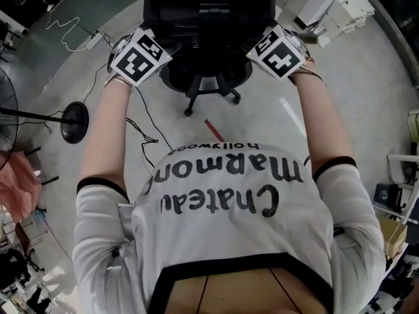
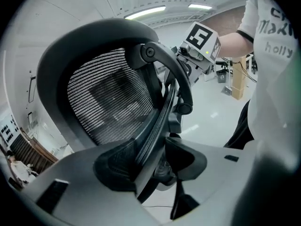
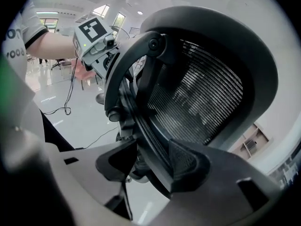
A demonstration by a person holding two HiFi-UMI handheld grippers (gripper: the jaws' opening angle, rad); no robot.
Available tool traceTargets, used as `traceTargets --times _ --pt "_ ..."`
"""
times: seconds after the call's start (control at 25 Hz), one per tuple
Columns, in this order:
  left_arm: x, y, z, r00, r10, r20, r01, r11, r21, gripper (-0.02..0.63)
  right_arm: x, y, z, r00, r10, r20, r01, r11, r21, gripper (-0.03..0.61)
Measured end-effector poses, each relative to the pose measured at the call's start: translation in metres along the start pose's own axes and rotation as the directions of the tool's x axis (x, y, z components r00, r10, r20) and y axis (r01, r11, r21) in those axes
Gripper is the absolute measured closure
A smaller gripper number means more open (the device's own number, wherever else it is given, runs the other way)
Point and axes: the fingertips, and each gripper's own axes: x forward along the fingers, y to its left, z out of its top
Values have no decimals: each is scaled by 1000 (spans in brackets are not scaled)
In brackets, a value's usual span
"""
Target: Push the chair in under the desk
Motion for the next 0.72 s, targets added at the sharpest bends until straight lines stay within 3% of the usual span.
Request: traceTargets --times 0.36,0.72 --pt "26 12 -5 999 -30 27 30 999 30 405 20 -9 -9 999 -54 -10 54 996 69 351" --pt "39 16 -5 1000 -13 25 13 1000 17 410 34 -21 -13 996 -88 -32 91 991 103 333"
